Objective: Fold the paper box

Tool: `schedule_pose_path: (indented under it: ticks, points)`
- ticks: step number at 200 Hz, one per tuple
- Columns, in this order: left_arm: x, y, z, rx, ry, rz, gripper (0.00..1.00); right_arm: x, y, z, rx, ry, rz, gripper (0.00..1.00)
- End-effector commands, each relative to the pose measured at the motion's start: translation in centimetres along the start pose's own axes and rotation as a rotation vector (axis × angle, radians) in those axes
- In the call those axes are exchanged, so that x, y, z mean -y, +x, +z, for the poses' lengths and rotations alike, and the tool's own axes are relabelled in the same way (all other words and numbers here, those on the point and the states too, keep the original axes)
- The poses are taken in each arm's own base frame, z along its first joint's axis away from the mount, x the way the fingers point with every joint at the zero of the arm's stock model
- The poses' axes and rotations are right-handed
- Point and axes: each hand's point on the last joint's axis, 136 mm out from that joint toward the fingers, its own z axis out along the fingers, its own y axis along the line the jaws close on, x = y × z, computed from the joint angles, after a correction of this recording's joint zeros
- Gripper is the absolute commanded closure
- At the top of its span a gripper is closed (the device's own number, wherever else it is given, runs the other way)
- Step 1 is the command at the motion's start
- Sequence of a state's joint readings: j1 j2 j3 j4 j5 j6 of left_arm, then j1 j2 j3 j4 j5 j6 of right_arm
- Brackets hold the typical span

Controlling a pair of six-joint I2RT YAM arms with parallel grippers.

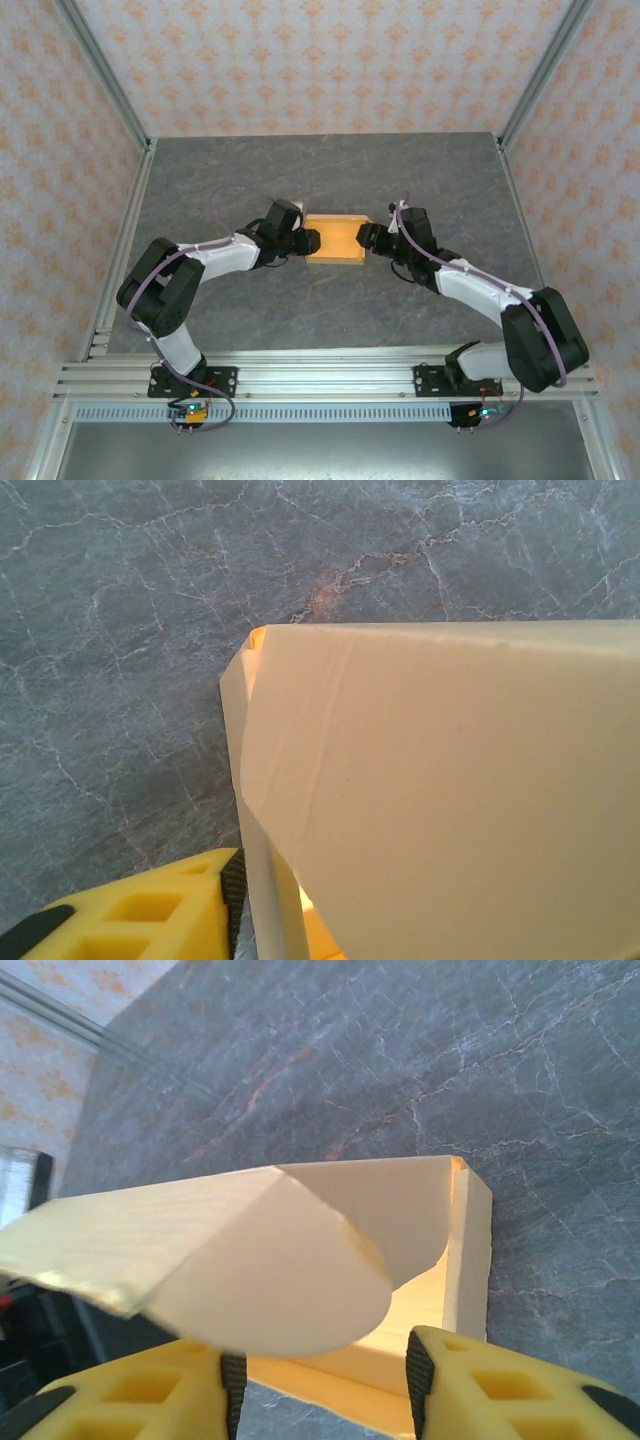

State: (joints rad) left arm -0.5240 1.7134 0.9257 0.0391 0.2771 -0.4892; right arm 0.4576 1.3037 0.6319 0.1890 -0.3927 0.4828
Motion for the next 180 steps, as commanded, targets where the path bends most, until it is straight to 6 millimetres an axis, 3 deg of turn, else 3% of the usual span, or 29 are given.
schedule_pose_path:
  ticks: [1, 20, 53, 81, 101, 117, 147, 180]
  points:
    - [-0.1, 0.5, -1.1, -0.004, -0.001, 0.004, 0.51, 0.3, 0.4, -1.2, 0.011, 0.019, 0.016, 0.49]
    - [0.7, 0.1, -2.5, 0.013, 0.028, 0.003, 0.47, 0.9, 0.5, -2.1, 0.032, 0.045, 0.044, 0.46]
    - [2.2, -1.4, -6.4, 0.078, 0.078, -0.010, 0.41, 0.9, -2.6, -5.1, 0.138, 0.119, 0.139, 0.40]
    - [3.1, -3.2, -9.6, 0.129, 0.071, -0.023, 0.39, 1.4, -6.0, -6.8, 0.246, 0.157, 0.330, 0.31]
    - [3.8, -5.0, -11.7, 0.200, 0.088, -0.065, 0.36, 1.2, -7.8, -6.5, 0.269, 0.145, 0.393, 0.26]
    - [2.8, -6.7, -12.9, 0.251, 0.002, -0.095, 0.29, 0.4, -8.5, -5.1, 0.215, 0.147, 0.352, 0.26]
    - [0.6, -8.8, -11.6, 0.232, -0.115, -0.173, 0.27, -0.7, -8.2, -1.1, 0.058, 0.151, 0.287, 0.27]
    - [0.9, -8.7, -7.9, 0.149, 0.031, -0.275, 0.29, -0.9, -7.6, 0.8, 0.006, 0.130, 0.315, 0.26]
